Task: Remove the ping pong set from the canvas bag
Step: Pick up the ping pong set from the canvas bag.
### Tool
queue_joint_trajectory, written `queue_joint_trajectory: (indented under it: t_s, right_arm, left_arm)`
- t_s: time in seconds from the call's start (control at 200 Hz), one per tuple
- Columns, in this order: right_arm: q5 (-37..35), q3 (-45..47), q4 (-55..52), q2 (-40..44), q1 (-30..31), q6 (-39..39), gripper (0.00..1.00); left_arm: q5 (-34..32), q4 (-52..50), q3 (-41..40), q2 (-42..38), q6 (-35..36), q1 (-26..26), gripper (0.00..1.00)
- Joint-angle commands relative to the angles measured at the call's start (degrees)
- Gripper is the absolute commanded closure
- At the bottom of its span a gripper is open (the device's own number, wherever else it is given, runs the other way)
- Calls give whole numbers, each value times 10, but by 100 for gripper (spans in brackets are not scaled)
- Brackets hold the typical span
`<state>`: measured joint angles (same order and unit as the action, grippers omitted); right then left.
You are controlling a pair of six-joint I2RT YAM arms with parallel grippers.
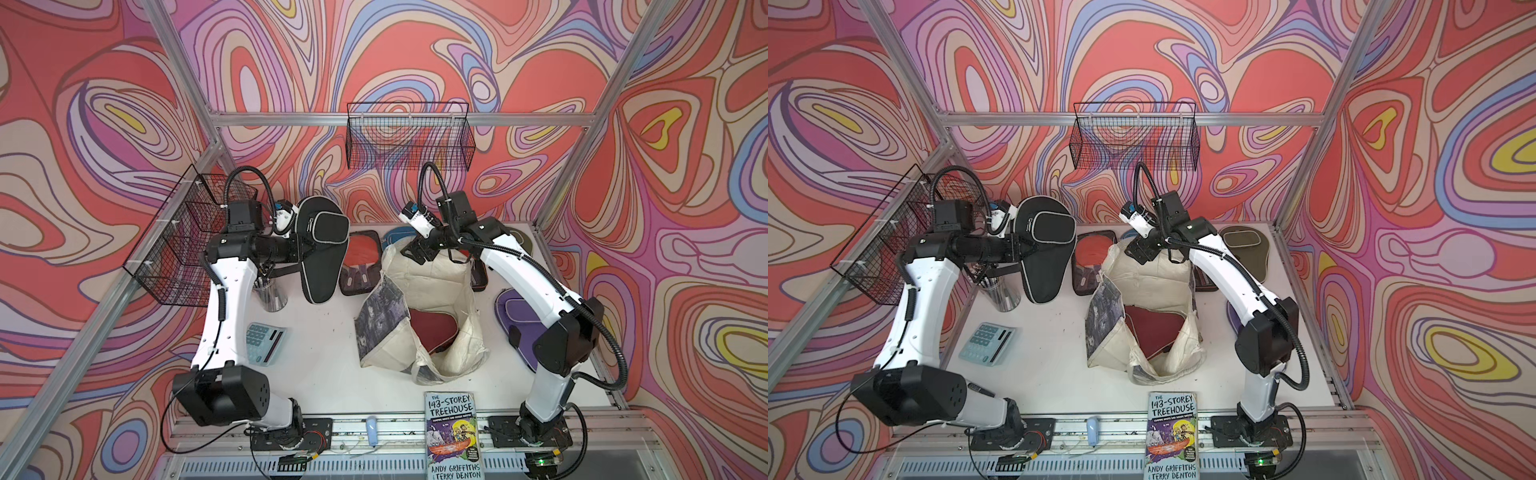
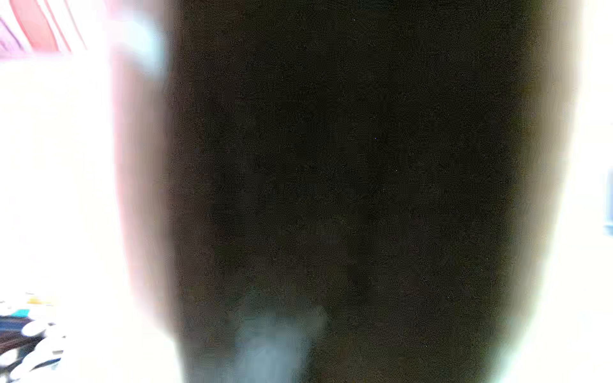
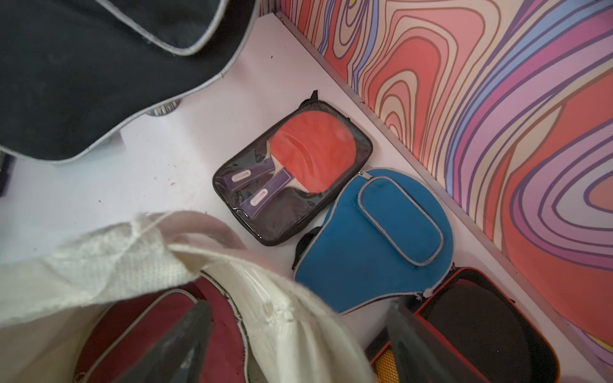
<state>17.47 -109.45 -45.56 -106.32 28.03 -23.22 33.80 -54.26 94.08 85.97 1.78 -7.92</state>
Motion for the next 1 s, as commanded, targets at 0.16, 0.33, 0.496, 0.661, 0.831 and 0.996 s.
queue_joint_trajectory:
  t_s: [0.16, 0.33, 0.496, 0.661, 0.831, 0.996]
  right_arm:
    - [28, -46, -25, -37, -15, -50, 35]
    - [37, -67, -47, -58, -16, -60, 87]
    - [43, -56, -46, -49, -16, -61, 100]
    - [56, -33, -41, -18, -16, -59, 100]
    - [65, 6, -35, 25, -16, -50, 100]
    - [72, 57, -23, 76, -16, -36, 100]
  left_arm:
    - [-16, 63, 31, 73, -15, -3, 100]
    - [-41, 87, 49, 122, -42, -3, 100]
    - [-66, 106, 75, 158, -58, -3, 100]
    - [-85, 96, 112, 205, -46, 0, 100]
    - [-100, 85, 139, 248, -29, 0, 100]
    - [-93, 91, 153, 285, -23, 0, 100]
